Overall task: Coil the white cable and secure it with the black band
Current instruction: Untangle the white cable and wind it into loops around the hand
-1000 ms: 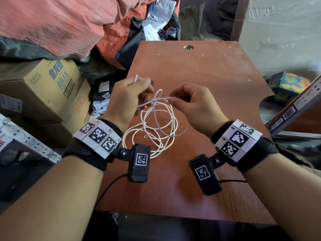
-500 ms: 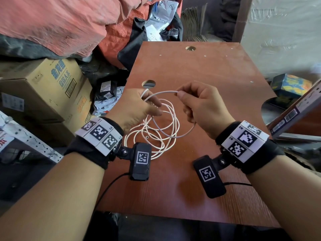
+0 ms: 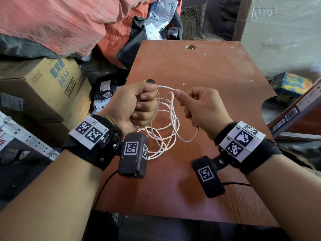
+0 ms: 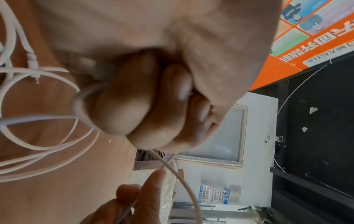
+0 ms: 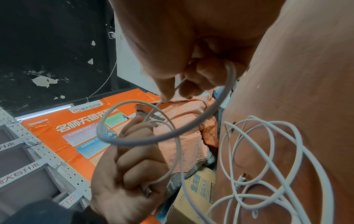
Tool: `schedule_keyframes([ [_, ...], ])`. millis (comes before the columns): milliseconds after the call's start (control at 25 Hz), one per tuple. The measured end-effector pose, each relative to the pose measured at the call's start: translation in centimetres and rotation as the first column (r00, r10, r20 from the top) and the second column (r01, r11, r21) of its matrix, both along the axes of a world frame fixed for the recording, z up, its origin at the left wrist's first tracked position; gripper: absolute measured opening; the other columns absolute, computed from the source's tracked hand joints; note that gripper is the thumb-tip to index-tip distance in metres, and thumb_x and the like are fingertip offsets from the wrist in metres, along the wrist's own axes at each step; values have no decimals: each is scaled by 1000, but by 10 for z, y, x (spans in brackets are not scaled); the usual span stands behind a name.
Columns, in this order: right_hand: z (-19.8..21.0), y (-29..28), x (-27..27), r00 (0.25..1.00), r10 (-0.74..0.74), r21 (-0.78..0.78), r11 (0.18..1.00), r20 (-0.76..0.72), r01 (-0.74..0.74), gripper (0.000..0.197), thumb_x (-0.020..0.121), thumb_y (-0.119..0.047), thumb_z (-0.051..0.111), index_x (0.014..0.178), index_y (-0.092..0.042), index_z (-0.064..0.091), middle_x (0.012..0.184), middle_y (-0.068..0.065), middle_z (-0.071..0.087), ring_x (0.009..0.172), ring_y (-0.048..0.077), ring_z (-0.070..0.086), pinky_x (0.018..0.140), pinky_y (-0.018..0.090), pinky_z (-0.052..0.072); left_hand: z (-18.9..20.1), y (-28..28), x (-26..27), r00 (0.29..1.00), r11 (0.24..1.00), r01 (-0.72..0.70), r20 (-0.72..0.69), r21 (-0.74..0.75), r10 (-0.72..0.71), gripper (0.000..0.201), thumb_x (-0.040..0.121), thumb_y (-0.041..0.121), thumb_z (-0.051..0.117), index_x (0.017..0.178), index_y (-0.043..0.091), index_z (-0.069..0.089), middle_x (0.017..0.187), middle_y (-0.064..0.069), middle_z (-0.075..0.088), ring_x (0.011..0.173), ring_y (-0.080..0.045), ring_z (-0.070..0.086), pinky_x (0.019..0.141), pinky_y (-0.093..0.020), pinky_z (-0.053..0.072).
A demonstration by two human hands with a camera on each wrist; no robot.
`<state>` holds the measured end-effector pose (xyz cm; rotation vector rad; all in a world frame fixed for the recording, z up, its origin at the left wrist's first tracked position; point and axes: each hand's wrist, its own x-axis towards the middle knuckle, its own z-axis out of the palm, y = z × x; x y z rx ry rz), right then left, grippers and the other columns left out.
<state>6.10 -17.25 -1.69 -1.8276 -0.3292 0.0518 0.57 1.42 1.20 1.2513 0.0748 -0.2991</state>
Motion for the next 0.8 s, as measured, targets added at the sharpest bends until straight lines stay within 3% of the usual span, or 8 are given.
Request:
schedule_keyframes([
  [160,-5,4,0,998,41,-9,999,-39,-41,32,97,-34,58,74,-13,64,51,-1,51,41,14,38,49,31,36,-2,8,2,999,984,43,3,-170,-43,48,101,32,35,55,21,27,43,6,26,30,-8,18,33,-19,6],
  [280,-3,4,-1,1000,31,-48,998,1,-31,25,99,-27,54,79,-15,63,56,-3,44,46,14,36,46,30,34,-2,16,4,991,948,130,22,-289,-129,53,104,40,29,56,19,35,41,7,31,30,-9,18,30,-17,14],
  [360,-1,3,-2,998,6,-98,995,68,0,24,100,-27,53,81,-14,61,58,-5,46,43,6,34,43,25,33,-2,23,7,967,886,244,24,-394,-255,55,106,42,24,62,15,43,42,5,33,32,-12,21,32,-19,21],
  [440,0,2,-1,993,-29,-108,993,114,41,24,100,-27,52,82,-15,60,60,-5,47,42,4,33,43,22,32,-1,28,9,922,789,350,38,-505,-385,58,107,40,19,81,3,56,46,0,32,34,-15,29,36,-23,30],
  [520,0,1,2,989,-70,-110,990,127,84,24,100,-29,52,83,-15,60,61,-4,47,45,5,33,47,25,32,0,27,10,919,823,372,43,-430,-392,59,106,35,21,106,-8,61,43,0,29,31,-15,36,37,-23,36],
  [600,-1,0,4,987,-101,-109,987,129,115,25,99,-31,53,84,-13,61,60,-5,48,47,7,35,49,26,33,2,23,6,941,903,336,47,-269,-336,57,105,34,23,116,-9,59,39,3,24,28,-8,40,38,-21,39],
  [720,-2,-2,6,984,-134,-92,985,114,145,33,96,-38,59,82,-7,60,59,-5,49,49,11,38,52,29,36,3,18,1,967,938,254,61,-234,-246,53,107,32,22,118,-6,58,38,3,18,26,-5,32,48,-22,42],
  [800,-3,-3,6,984,-152,-100,982,91,161,37,93,-41,62,77,-8,59,59,-3,50,50,11,39,52,29,37,4,19,1,972,928,237,63,-287,-229,49,106,33,25,112,-3,59,39,5,18,27,-7,19,43,-20,35],
])
